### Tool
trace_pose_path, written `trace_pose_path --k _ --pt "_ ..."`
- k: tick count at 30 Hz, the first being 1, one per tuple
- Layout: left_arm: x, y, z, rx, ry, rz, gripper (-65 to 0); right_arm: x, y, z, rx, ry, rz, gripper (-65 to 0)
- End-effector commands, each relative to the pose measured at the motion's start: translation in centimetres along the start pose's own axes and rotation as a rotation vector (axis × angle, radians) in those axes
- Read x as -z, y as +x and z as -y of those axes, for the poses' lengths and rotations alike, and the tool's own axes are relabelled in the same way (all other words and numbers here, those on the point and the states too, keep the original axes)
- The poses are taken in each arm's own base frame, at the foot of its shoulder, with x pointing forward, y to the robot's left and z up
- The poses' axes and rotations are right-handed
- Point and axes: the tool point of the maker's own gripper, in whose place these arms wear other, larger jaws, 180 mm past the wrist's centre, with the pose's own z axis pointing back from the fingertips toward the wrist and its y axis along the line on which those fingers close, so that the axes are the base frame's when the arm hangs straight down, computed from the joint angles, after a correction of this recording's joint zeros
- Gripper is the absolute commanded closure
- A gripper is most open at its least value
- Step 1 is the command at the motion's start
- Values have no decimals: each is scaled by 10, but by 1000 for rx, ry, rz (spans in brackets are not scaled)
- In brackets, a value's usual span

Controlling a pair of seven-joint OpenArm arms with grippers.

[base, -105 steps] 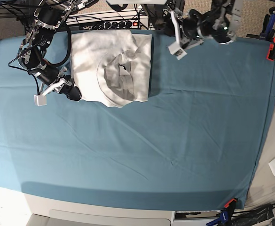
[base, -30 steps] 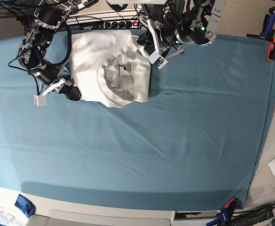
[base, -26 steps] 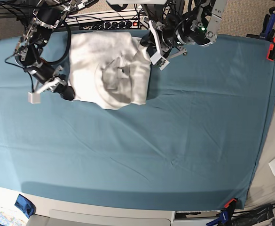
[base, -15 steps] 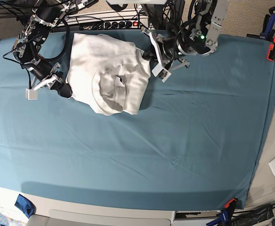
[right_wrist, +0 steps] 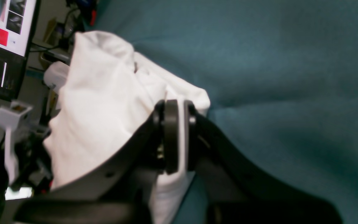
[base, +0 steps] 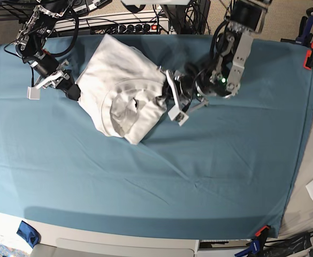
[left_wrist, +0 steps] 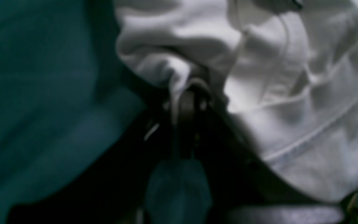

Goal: Fold the T-shirt properly
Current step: 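Pull the pinched edge with the left gripper to square the stack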

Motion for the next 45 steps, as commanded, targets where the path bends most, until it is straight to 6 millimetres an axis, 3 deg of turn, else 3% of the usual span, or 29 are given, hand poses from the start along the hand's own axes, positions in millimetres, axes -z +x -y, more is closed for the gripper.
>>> trace_pose_path --k 1,11,19,28,40,45 --pt "-1 7 -11 16 42 -5 0 -4 -10 1 12 -5 -44 0" --pt "1 41 -27 50 68 34 0 -19 -46 -1 101 20 -86 0" --pt "12 64 -26 41 52 52 0 -33 -78 -22 155 54 -99 0" --pt "25 85 -15 36 12 63 0 -57 -82 -36 32 4 -146 0" --pt "25 85 -14 35 12 61 0 -57 -80 -37 5 -11 -146 0" --pt "25 85 -14 40 10 57 0 -58 -80 -27 -19 -64 -150 -13"
